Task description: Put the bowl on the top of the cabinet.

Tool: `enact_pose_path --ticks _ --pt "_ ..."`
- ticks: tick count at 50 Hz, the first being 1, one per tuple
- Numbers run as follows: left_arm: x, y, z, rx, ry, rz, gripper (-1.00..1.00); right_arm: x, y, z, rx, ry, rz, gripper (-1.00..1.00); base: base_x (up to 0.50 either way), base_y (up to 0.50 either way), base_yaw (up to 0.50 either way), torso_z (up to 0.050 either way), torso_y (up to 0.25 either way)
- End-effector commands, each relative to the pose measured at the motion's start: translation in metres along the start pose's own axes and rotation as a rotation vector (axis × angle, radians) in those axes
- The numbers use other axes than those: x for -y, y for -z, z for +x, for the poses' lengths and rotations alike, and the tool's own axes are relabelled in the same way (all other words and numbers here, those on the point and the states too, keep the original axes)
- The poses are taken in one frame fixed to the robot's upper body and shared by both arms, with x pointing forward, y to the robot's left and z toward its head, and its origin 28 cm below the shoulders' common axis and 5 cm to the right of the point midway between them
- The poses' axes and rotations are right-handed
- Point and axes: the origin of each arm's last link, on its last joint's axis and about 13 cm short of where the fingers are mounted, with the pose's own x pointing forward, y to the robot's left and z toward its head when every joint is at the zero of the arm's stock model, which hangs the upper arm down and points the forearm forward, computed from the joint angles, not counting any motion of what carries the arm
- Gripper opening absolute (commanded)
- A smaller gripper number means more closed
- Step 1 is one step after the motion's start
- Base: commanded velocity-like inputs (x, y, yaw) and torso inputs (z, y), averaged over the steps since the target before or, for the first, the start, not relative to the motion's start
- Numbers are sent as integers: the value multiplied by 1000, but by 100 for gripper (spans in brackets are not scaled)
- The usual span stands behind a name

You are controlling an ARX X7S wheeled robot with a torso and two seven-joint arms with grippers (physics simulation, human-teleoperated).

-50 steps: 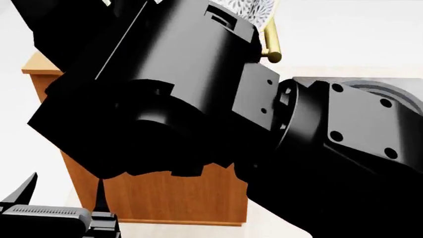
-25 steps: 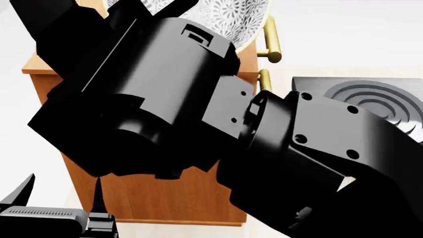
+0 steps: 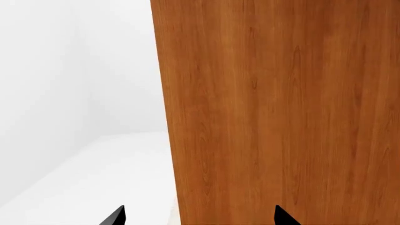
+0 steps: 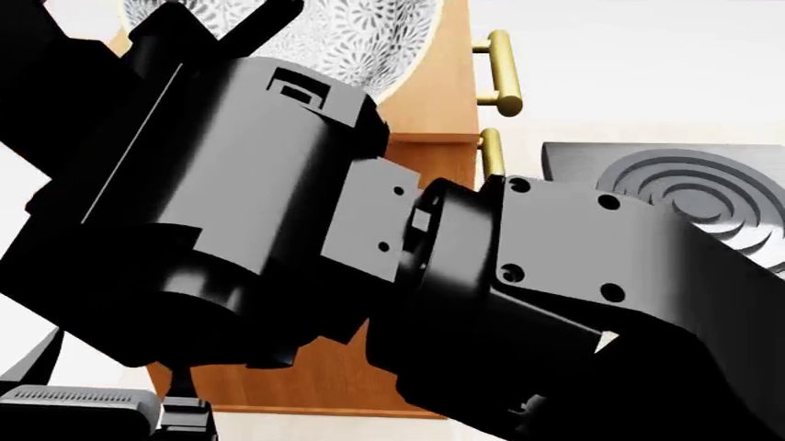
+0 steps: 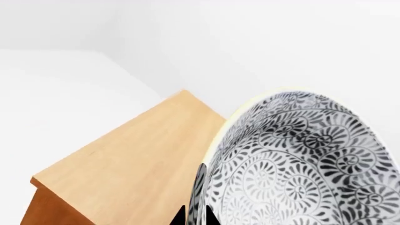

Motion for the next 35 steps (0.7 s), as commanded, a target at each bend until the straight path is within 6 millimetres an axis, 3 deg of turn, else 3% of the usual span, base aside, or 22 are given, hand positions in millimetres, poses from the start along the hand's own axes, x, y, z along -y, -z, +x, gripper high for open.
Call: enact_pose_path --ticks 1,3,4,15,28,35 --pt "-1 1 0 -1 -1 -4 100 0 -2 0 30 22 -6 -100 0 0 0 0 0" --pt "-1 1 0 -2 -4 -4 100 3 -2 1 26 35 5 -100 0 0 0 0 0" --pt "-2 1 0 -2 -5 -6 100 4 -2 2 27 44 19 100 0 0 0 0 0" --pt "0 1 1 -2 -2 -5 100 21 -4 -1 29 73 47 100 0 0 0 0 0" --pt "0 2 0 -4 -1 -6 100 17 5 2 15 65 40 100 0 0 0 0 0" --pt "1 2 0 -4 0 -5 100 31 -6 -9 31 83 46 100 0 0 0 0 0"
